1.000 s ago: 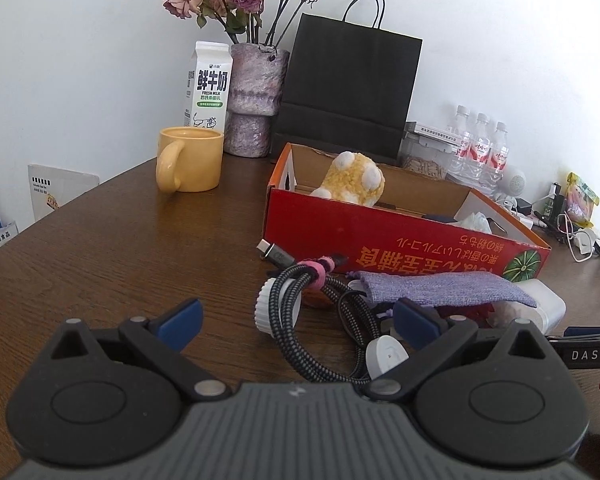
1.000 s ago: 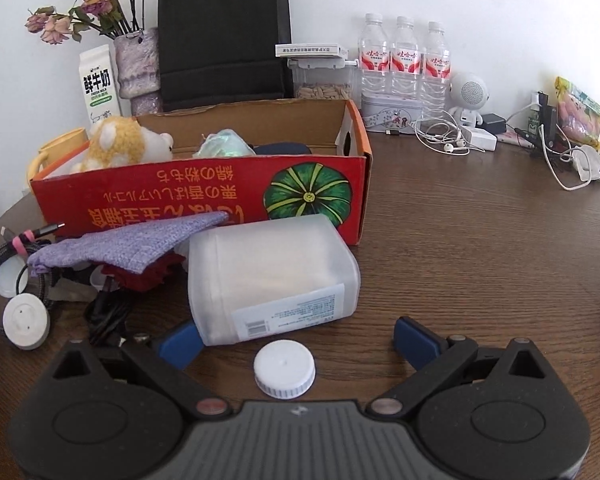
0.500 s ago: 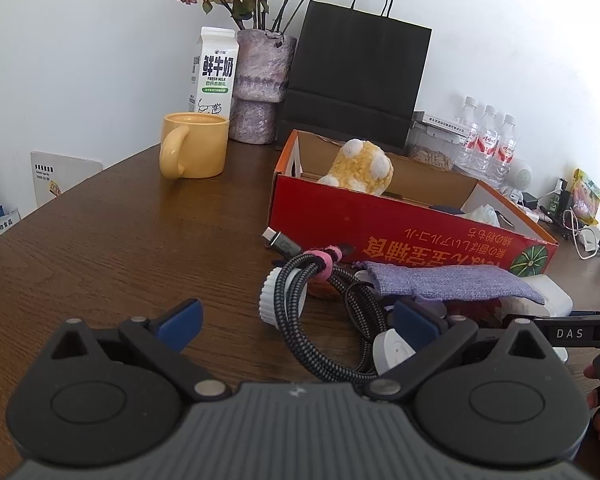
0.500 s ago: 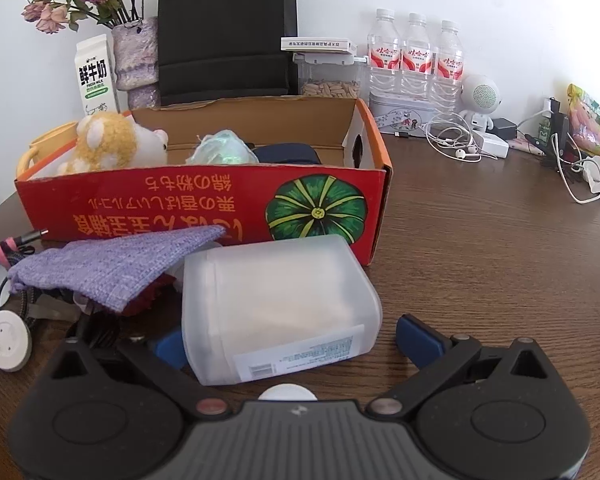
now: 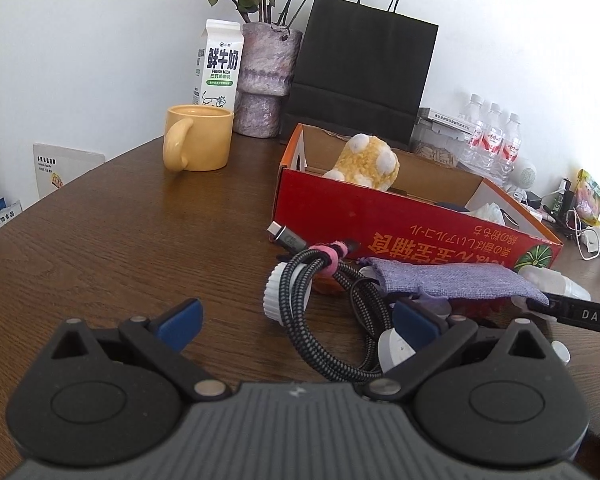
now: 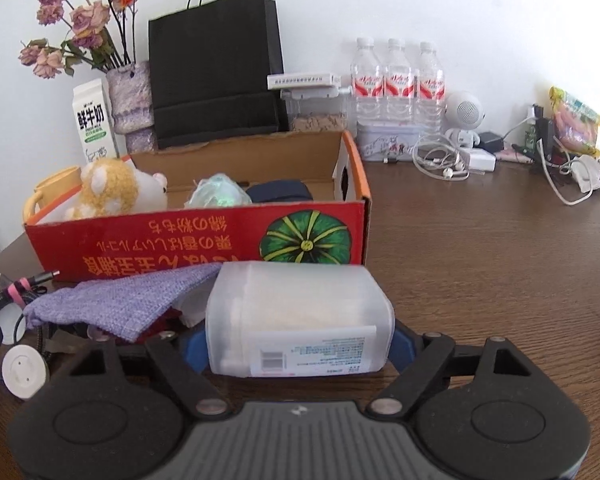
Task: Organize objects
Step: 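Grasp the white plastic container with the right gripper, then grasp the white round disc with the left gripper while the right holds the container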
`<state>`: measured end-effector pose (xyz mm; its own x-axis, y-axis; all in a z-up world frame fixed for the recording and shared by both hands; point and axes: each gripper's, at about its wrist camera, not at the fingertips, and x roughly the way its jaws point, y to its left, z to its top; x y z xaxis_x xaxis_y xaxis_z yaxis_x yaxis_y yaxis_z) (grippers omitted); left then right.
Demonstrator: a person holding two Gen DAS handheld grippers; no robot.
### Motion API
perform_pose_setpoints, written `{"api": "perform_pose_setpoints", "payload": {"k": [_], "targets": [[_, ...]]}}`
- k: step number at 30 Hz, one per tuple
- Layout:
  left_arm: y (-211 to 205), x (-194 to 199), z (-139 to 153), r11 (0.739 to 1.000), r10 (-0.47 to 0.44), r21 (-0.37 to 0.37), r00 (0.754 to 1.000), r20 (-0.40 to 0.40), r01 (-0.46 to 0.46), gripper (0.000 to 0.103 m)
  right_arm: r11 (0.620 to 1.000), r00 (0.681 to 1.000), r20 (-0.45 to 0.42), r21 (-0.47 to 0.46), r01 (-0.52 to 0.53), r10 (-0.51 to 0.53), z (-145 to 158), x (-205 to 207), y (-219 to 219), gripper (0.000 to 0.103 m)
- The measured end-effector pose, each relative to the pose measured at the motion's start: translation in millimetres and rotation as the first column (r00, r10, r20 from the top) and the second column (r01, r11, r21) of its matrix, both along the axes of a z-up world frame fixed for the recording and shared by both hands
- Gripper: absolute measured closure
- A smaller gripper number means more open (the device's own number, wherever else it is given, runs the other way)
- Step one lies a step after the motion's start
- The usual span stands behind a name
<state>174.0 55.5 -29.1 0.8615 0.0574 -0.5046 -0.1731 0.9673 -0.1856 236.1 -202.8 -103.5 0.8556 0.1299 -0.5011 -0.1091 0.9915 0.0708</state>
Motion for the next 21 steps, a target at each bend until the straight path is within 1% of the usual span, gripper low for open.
{"api": "perform_pose_setpoints", "payload": {"k": [2,6,10,15,20,21], "targets": [[1,1,-1,1.000,0.005,-0.004,1.000,-0.005,-0.005,0.000,1.000,0.998,0.061,-0.015,0.015,-0.014,5,-12,1,0.021],[5,3,-3,0.999,0.028,-0.020,0.999,-0.028,-0.028,0.000,1.000,0.993,0.118,-0.013,0.014,-0.013,10,-29,2,0.021],[10,5,-5,0.998,0.052,-0.034,0.997,-0.049,-0.054,0.000,1.000,0.991,0.131,-0.008,0.000,0.001,12,-36,2,0.022],[14,4,-5,0.996,0.081,-0.042,0.995,-0.051,-0.083,0.000,1.000,0.989,0.145,-0.002,-0.002,0.002,13,-40,1,0.022],[19,-1,-4,0.988,0.149,-0.035,0.988,-0.037,-0.150,0.000,1.000,0.988,0.155,0.005,0.003,-0.004,13,-43,0,0.022],[19,-2,-3,0.988,0.154,-0.030,0.988,-0.031,-0.155,0.002,1.000,0.988,0.155,0.007,0.005,-0.006,13,-43,-1,0.022]]}}
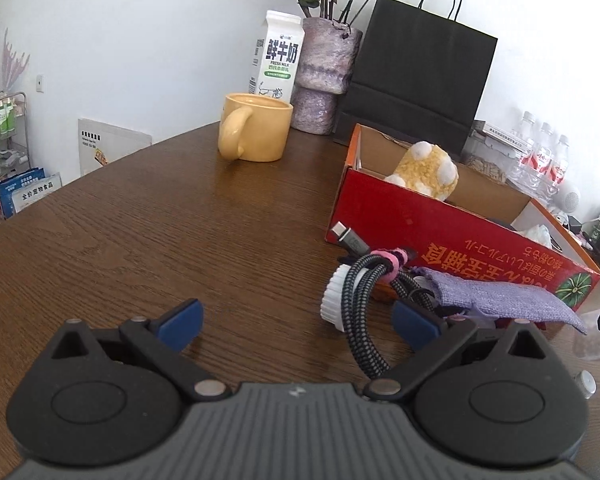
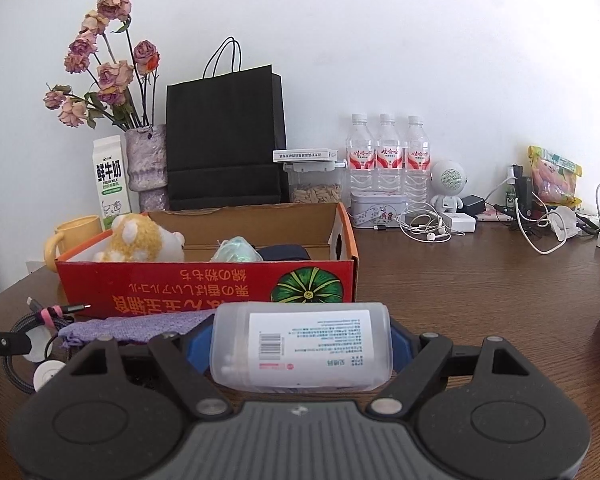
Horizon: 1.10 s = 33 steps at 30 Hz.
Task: Organize objects
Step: 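Grasp the white round disc with the left gripper while the right holds the container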
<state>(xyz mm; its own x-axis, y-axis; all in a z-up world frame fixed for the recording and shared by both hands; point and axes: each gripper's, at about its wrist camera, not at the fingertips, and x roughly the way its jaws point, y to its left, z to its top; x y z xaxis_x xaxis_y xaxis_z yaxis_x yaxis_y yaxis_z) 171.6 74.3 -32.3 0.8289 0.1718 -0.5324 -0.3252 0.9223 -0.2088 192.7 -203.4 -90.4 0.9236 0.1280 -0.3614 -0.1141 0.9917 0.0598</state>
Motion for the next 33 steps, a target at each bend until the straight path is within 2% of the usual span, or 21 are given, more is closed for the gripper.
{"api": "perform_pose_setpoints", "payload": {"k": [1,2,3,4,6,8,14,16,18,19,20,21,23,28,31,32,33], "targets": [[-1,0,0,1.000,-0.003,0.006,1.000,0.001,0.003,0.005,1.000,1.000,0.000,0.002,0.001,-0.001,0,0,0,0.022],[-2,0,1,1.000,-0.012,0.013,1.000,-0.005,0.012,0.014,1.000,1.000,0.001,0.004,0.001,-0.001,0,0,-1,0.022],[-3,1,1,1.000,-0.020,0.021,1.000,-0.013,0.020,0.031,1.000,1.000,0.001,0.006,0.000,0.000,0,0,-1,0.022],[-4,2,1,0.999,-0.028,0.024,0.999,-0.019,0.029,0.039,1.000,1.000,0.002,0.008,0.001,-0.001,0,-1,-1,0.022],[-5,1,2,0.998,-0.053,0.020,0.998,-0.019,0.053,0.074,1.000,1.000,0.004,0.010,0.001,-0.001,0,-1,-2,0.022],[-6,0,5,0.998,-0.047,0.045,0.999,-0.019,0.048,0.087,1.000,1.000,0.007,0.013,-0.001,0.001,1,-3,-3,0.022],[5,-8,10,0.997,-0.014,0.079,1.000,-0.007,0.015,0.088,1.000,1.000,0.012,0.021,-0.002,0.002,1,-5,-2,0.022],[7,-11,10,0.996,0.006,0.084,1.000,-0.011,-0.005,0.077,1.000,1.000,0.014,0.021,-0.002,0.002,2,-5,-2,0.022],[7,-18,14,0.995,0.002,0.098,1.000,0.011,-0.003,0.056,1.000,1.000,0.016,0.023,-0.002,0.001,2,-6,-3,0.022],[4,-22,16,0.994,-0.005,0.108,1.000,0.026,0.003,0.053,1.000,1.000,0.016,0.023,-0.001,0.001,2,-6,-3,0.022],[0,-26,19,0.992,-0.028,0.127,0.999,0.044,0.022,0.049,1.000,1.000,0.016,0.023,-0.001,0.001,2,-6,-3,0.022],[-6,-28,22,0.988,-0.056,0.148,0.997,0.052,0.048,0.038,1.000,1.000,0.016,0.023,-0.001,0.001,2,-6,-3,0.022],[-23,-31,24,0.972,-0.117,0.209,0.992,0.051,0.104,0.028,1.000,1.000,0.016,0.023,0.000,-0.001,2,-6,-3,0.021],[-66,-32,16,0.909,-0.255,0.338,0.967,-0.013,0.244,0.028,1.000,1.000,0.016,0.024,0.003,-0.003,2,-7,-4,0.021],[-80,-23,5,0.886,-0.272,0.372,0.960,-0.069,0.278,0.047,1.000,1.000,0.016,0.025,0.002,-0.002,2,-7,-4,0.021],[-82,-19,1,0.882,-0.279,0.365,0.955,-0.100,0.296,0.060,1.000,1.000,0.017,0.026,0.001,-0.002,2,-8,-4,0.021],[-83,-16,-4,0.882,-0.287,0.352,0.949,-0.128,0.314,0.064,1.000,1.000,0.018,0.027,0.000,-0.001,2,-8,-4,0.022]]}}
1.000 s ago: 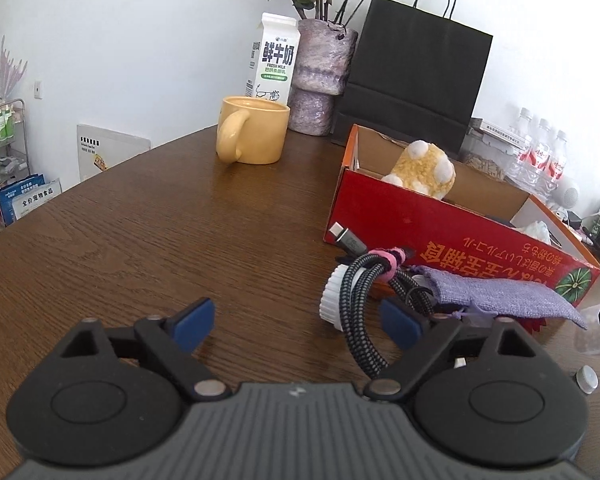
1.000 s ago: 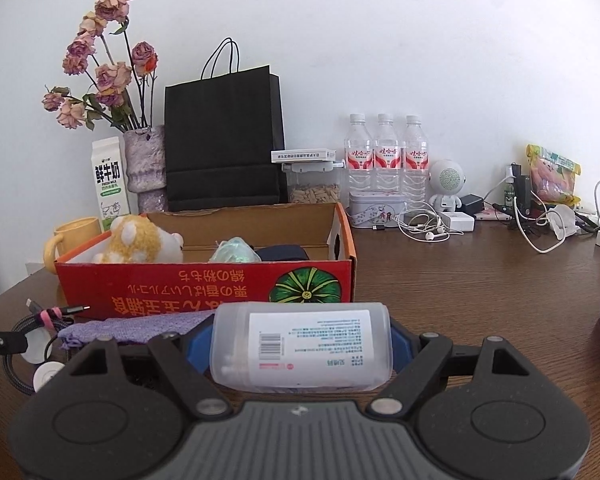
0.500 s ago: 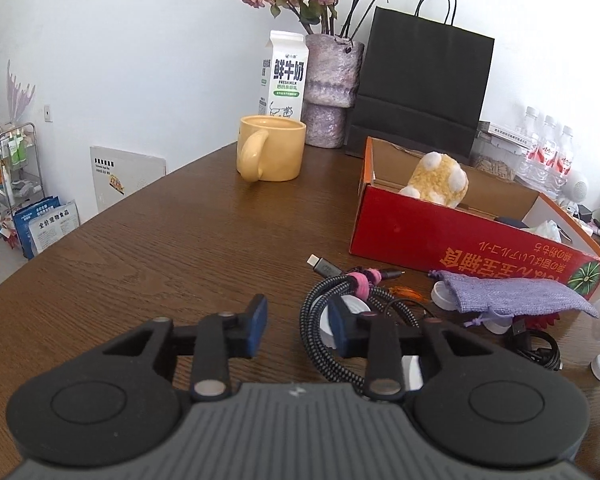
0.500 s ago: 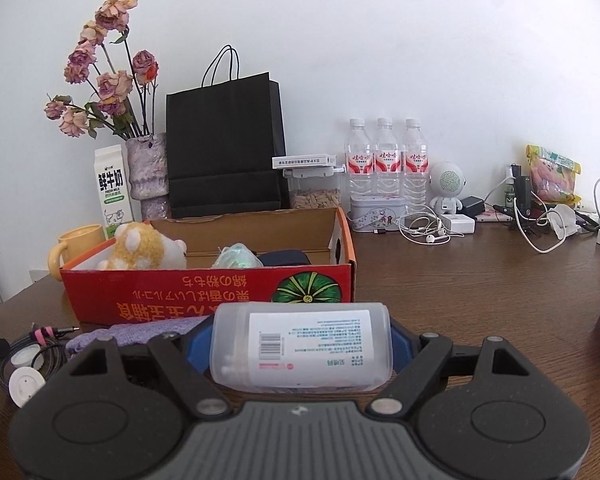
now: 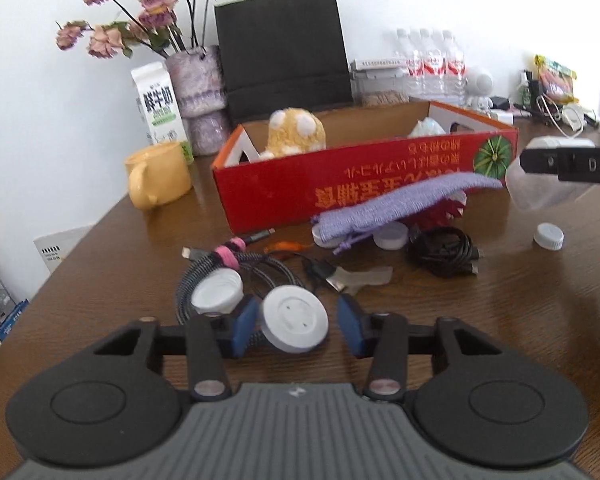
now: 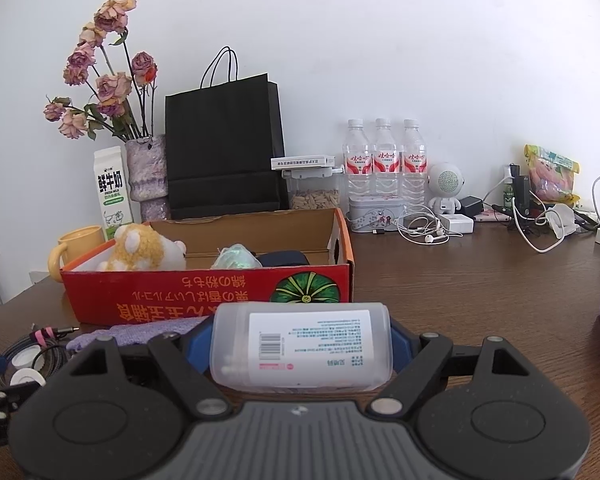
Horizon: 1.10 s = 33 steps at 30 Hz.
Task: Organize objects
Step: 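Carry the white disc and the container toward the box with both grippers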
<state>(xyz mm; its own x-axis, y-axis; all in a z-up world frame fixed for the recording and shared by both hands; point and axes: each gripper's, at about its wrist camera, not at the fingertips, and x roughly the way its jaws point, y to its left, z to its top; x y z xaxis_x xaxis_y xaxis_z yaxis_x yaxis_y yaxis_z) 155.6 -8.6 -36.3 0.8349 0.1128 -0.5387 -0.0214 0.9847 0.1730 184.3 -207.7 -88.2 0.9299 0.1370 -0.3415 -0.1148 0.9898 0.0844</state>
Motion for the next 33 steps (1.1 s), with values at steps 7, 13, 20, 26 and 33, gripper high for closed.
{"api": "perform_pose_setpoints", "payload": {"k": [7,13,20,26,33], "targets": [[-6,-20,2,0.998,-0.042,0.050,0.995,0.094,0.037,0.090,1.000,1.000,0.004,0.004,-0.002,0.002,0,-1,-1,0.021],[-26,-30,0,0.980,-0.137,0.158,0.983,0.119,0.118,0.091,1.000,1.000,0.003,0.003,-0.001,0.001,0,0,0,0.021],[-60,-42,-17,0.903,-0.316,0.333,0.945,0.086,0.272,0.093,1.000,1.000,0.003,0.003,-0.001,0.001,0,0,-1,0.021],[-65,-34,-20,0.903,-0.336,0.295,0.941,0.035,0.311,0.093,1.000,1.000,0.003,0.003,-0.002,0.002,0,0,0,0.021],[-57,-24,-16,0.928,-0.303,0.227,0.953,0.001,0.294,0.085,1.000,1.000,0.002,0.002,0.000,0.000,0,-1,0,0.021]]}}
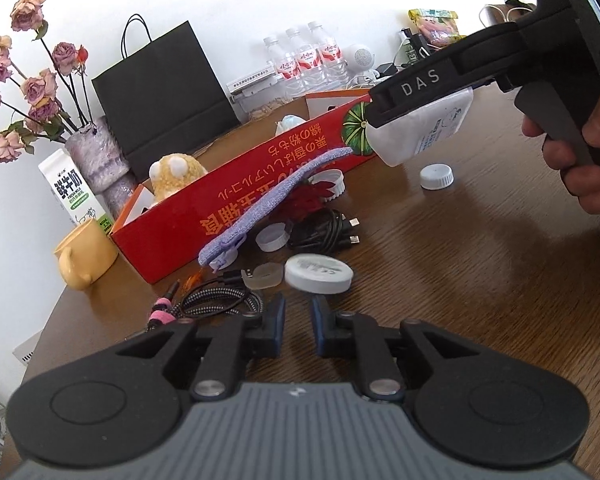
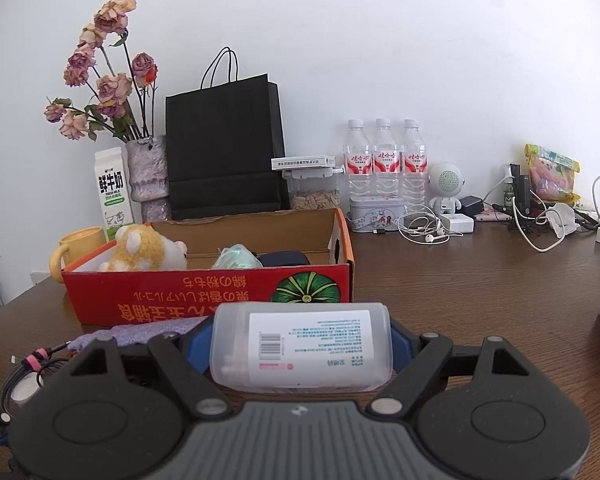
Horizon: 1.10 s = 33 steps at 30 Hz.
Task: Organize objects
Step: 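Carry the white disc and the container toward the box with both grippers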
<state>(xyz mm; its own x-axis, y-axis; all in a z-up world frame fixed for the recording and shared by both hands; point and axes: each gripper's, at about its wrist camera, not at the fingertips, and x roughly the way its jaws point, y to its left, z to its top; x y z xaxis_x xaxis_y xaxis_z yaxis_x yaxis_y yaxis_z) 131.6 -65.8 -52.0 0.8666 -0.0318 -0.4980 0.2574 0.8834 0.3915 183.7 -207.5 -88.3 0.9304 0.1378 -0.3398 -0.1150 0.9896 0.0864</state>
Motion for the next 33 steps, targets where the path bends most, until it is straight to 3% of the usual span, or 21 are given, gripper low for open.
{"api": "perform_pose_setpoints", "payload": {"k": [2,4,5,6,9,16,19,21,22,33], "targets": [[1,3,2,1.000,-0.001,-0.017,1.000,-0.014,0.001,0.079,1.000,1.000,-0.001,0.000,0.000,0.000,0,0,0,0.021],[1,5,4,1.000,-0.006,-0.023,1.000,-0.019,0.005,0.065,1.000,1.000,-0.002,-0.001,0.000,0.000,-2,0,0,0.021],[-1,5,5,1.000,-0.008,-0.027,1.000,-0.011,0.008,0.045,1.000,1.000,-0.002,-0.001,0.000,0.000,-2,1,0,0.021],[-2,6,7,0.999,-0.008,-0.031,1.000,0.001,0.008,0.032,1.000,1.000,-0.002,-0.001,0.001,-0.001,-2,0,0,0.021],[-4,11,14,0.996,-0.015,-0.091,1.000,-0.009,0.014,0.030,1.000,1.000,-0.002,0.002,0.002,-0.002,-3,0,0,0.021],[-17,29,12,0.985,-0.012,-0.172,0.996,-0.086,-0.003,0.034,1.000,1.000,0.004,0.010,-0.002,0.002,-2,-2,-1,0.021],[-16,37,10,0.974,0.017,-0.224,0.991,-0.129,-0.046,0.042,1.000,1.000,0.008,0.011,-0.007,0.007,-1,-3,-1,0.021],[-12,42,12,0.958,0.030,-0.278,0.986,-0.164,-0.076,0.062,1.000,1.000,0.009,0.012,-0.009,0.009,-1,-4,-1,0.021],[-10,43,13,0.951,0.035,-0.295,0.984,-0.175,-0.086,0.063,1.000,1.000,0.010,0.012,-0.011,0.011,-1,-4,-1,0.021],[3,30,33,0.941,0.115,-0.314,0.991,-0.064,-0.129,0.063,1.000,1.000,0.022,0.011,-0.018,0.018,1,-6,-1,0.021]]}}
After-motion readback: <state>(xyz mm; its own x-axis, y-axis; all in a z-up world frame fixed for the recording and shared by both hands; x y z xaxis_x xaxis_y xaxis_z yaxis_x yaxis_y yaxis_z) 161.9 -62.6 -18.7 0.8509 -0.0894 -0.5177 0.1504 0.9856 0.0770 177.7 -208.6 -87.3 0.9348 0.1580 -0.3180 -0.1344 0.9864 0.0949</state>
